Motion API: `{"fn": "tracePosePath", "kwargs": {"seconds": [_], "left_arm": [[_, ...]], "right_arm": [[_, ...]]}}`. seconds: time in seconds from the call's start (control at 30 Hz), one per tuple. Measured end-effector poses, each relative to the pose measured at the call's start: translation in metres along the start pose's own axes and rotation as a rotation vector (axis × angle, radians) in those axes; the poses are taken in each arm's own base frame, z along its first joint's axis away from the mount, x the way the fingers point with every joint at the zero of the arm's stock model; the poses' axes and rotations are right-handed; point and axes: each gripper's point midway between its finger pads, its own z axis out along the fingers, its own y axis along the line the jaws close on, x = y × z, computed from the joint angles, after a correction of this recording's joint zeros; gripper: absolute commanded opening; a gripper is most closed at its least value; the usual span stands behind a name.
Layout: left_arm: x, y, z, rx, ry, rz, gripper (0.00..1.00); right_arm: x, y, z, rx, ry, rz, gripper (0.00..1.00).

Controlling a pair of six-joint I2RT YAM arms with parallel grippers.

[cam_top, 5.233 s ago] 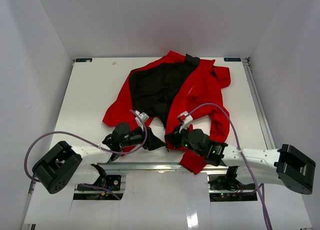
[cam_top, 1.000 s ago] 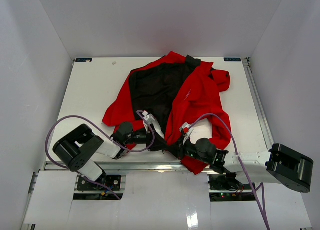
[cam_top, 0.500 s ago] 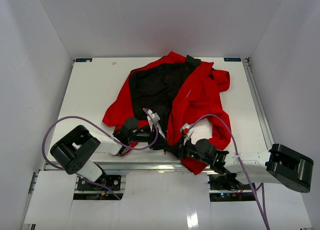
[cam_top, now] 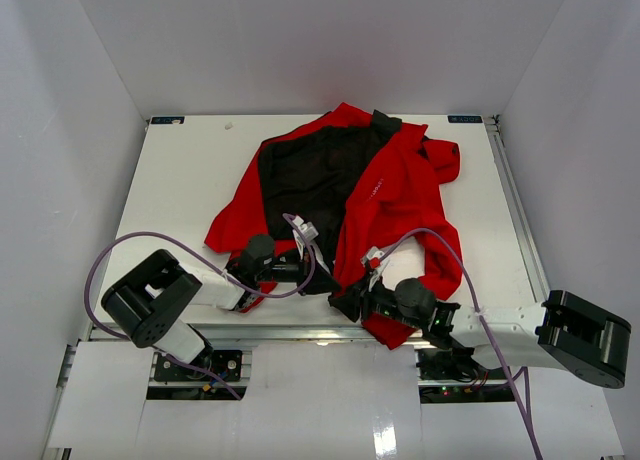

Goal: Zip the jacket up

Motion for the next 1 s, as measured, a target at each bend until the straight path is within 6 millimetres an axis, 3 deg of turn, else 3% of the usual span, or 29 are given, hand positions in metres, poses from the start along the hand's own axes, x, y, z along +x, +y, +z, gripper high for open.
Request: {"fn": "tracePosePath", "kwargs": {"seconds": [0.37,0.5,0.73,1.0], "left_arm": [[-0.006,-0.011,-0.001,0.046,-0.023,0.013,0.00],[-0.010,-0.017,-0.001,0.074,-0.034,0.035,0.00],[-0.021,-0.032,-0.002,0.145,-0.071,0.080,0.00],[-0.023,-0.039,-0.004,0.195,-0.076,0.065,0.00]], "right_arm": [[-0.006,0.007,-0.007,-0.054,-0.066,-0.009,0.47],[-0.017,0.009,-0.009,-0.073,-0.113,-0.011,0.44],[-0.038,0.013,-0.012,-0.119,-0.182,-0.014,0.30],[-0.040,0.015,-0.014,-0.144,-0.195,-0.016,0.14]]}}
